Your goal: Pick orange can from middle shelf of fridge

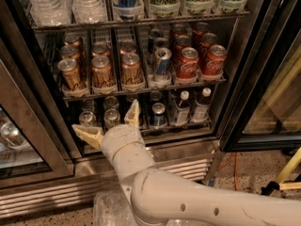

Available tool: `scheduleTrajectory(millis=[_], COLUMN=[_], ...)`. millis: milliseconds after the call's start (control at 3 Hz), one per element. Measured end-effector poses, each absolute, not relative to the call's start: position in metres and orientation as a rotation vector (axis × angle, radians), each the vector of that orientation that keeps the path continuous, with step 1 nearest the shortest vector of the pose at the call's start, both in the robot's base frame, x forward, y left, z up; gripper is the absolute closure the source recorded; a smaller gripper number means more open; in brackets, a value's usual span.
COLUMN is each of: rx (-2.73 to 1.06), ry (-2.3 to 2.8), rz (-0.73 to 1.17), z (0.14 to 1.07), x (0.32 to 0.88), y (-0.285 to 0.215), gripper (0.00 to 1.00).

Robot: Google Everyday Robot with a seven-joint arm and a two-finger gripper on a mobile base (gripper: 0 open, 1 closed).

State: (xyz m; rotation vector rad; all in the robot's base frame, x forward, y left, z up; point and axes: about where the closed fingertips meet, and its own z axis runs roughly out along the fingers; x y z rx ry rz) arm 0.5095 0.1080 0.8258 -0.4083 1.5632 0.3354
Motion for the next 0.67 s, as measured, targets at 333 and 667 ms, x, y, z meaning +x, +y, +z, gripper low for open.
scheduleTrajectory(millis=[333, 667], rx=[-0.408, -0.382], ry=[1.563, 1.56], rz=[0.335, 0.328], z=[0.8258, 0.8242], x=[0.5095, 0.5161], y=[0.108, 0.1043], gripper=[0.0, 0.0])
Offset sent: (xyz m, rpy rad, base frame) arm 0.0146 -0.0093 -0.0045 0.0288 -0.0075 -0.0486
